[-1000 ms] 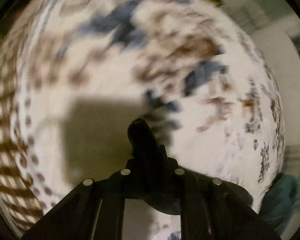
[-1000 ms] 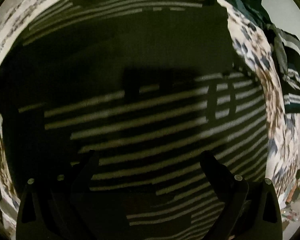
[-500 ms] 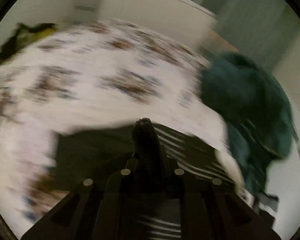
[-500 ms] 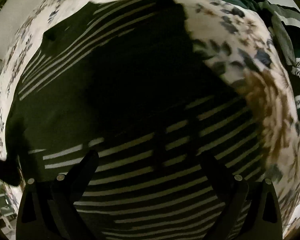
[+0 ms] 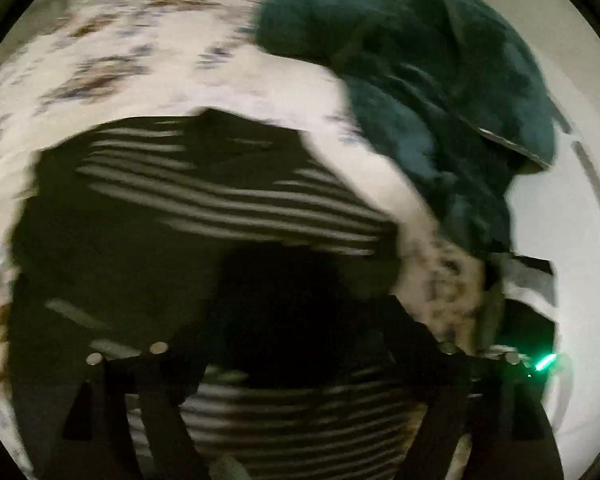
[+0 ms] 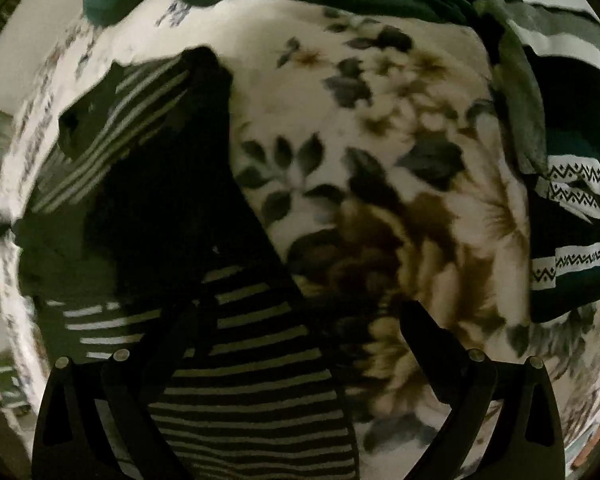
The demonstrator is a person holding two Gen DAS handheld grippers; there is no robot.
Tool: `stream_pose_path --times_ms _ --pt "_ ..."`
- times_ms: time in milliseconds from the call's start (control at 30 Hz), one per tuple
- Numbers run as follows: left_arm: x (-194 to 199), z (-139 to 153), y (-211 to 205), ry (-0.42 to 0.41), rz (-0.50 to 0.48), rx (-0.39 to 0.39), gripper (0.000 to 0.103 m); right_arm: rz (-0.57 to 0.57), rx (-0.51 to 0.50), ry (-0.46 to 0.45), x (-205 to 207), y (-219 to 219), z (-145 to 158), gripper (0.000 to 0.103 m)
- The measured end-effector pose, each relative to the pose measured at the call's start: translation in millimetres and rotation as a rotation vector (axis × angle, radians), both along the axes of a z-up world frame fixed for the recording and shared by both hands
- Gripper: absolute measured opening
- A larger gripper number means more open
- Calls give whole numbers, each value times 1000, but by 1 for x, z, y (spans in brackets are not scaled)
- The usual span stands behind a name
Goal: Fold small clothes
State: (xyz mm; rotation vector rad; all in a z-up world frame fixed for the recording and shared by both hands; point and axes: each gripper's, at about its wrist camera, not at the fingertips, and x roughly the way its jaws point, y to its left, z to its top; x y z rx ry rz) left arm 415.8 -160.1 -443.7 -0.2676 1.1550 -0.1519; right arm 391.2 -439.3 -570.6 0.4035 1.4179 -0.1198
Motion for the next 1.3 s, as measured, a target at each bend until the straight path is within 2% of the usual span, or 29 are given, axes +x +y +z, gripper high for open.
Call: stream_pose_path --times_ms 33,67,100,133,167,200,300,400,433,500,533,567,600,667,767,867,1000,1033,1100,1133,1167,1233,1300 --pt "-6 -2 25 -5 39 39 78 -7 28 -9 1 -6 4 102" --pt "-15 -1 50 -15 84 110 78 -9 53 -21 3 -10 9 102" --pt "-20 -1 72 -23 138 210 78 -7 75 -32 7 -14 14 102" --pt "-26 -1 87 -28 174 274 78 -3 96 -45 12 -14 18 102" --pt "-33 -3 118 -29 238 373 78 5 126 -62 21 -14 24 102" --pt "-37 -7 139 -11 280 426 78 15 145 -69 30 -8 27 102" --pt "-46 -17 196 58 399 475 78 79 193 -93 59 28 33 102" --pt "-52 -23 227 82 484 486 78 162 150 -99 93 70 24 102" --pt "-51 -23 233 84 503 488 78 189 122 -79 100 81 16 98" --pt "-47 -26 242 80 521 481 78 228 101 -22 120 105 -7 63" --pt "-43 -28 241 78 522 476 78 230 90 0 122 111 -13 12" --pt "-37 -29 240 75 518 465 78 212 44 11 121 115 -16 11" --pt "-31 -30 239 71 512 451 78 199 39 -12 119 115 -12 10" --pt "-14 -33 236 64 494 424 78 176 -10 -82 112 111 7 3" --pt "14 -41 234 57 452 398 78 89 -86 -150 102 89 31 3" --pt "46 -54 223 76 375 402 78 38 -111 -98 103 72 24 3" --pt "79 -69 204 88 250 417 78 70 -150 -11 112 74 13 3" --pt "91 -77 195 95 195 451 78 53 -143 21 117 74 7 8" --pt "113 -95 182 128 112 518 78 -1 -134 57 121 69 9 29" --pt "120 -101 179 144 87 536 78 -36 -135 39 121 65 16 50" --pt "130 -112 175 161 63 565 78 -57 -129 16 119 63 22 58" --pt "140 -118 171 161 31 580 79 -69 -100 -39 115 70 35 58" --pt "148 -121 167 148 4 601 80 14 -50 -59 112 101 36 58"
